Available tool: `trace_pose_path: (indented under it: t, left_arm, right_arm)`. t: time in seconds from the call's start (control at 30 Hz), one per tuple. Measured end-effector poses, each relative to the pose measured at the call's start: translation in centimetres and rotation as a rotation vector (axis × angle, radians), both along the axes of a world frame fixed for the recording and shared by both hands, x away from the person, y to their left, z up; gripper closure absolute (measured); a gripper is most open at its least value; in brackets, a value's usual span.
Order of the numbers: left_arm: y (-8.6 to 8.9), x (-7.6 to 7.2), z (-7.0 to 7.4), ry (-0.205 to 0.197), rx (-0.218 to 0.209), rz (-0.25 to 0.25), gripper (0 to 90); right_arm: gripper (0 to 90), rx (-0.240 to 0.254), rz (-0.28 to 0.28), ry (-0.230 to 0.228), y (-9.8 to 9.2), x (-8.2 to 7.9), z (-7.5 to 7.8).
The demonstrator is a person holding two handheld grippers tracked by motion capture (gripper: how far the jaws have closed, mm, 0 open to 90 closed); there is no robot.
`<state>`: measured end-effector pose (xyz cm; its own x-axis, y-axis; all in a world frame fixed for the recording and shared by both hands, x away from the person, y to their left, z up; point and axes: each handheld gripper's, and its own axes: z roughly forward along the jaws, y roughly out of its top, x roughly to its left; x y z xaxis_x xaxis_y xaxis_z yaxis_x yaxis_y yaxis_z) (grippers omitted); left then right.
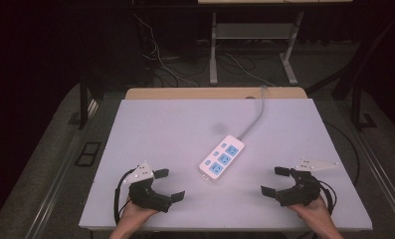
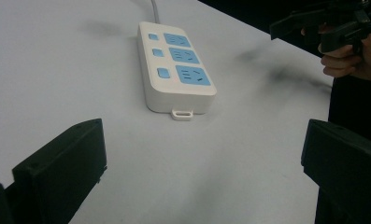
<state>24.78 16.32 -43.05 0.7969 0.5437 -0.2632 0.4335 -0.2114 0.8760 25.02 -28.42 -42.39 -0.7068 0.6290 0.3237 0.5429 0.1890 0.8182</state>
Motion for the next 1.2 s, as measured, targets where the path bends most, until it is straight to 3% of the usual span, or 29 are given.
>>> trace_pose_path:
  t: [0.83,1.2]
  left_arm:
    - [0.38,0.07,-0.06,0.006,-0.004,0.001,0.0]
    - [0.45,0.35,-0.06,0.02,0.024,-0.004,0.0]
  right_arm:
    - [0.6,-0.005,-0.002,0.01,-0.11,0.06,-0.1]
    - [0.6,-0.008,0.003,0.012,-0.15,-0.02,-0.14]
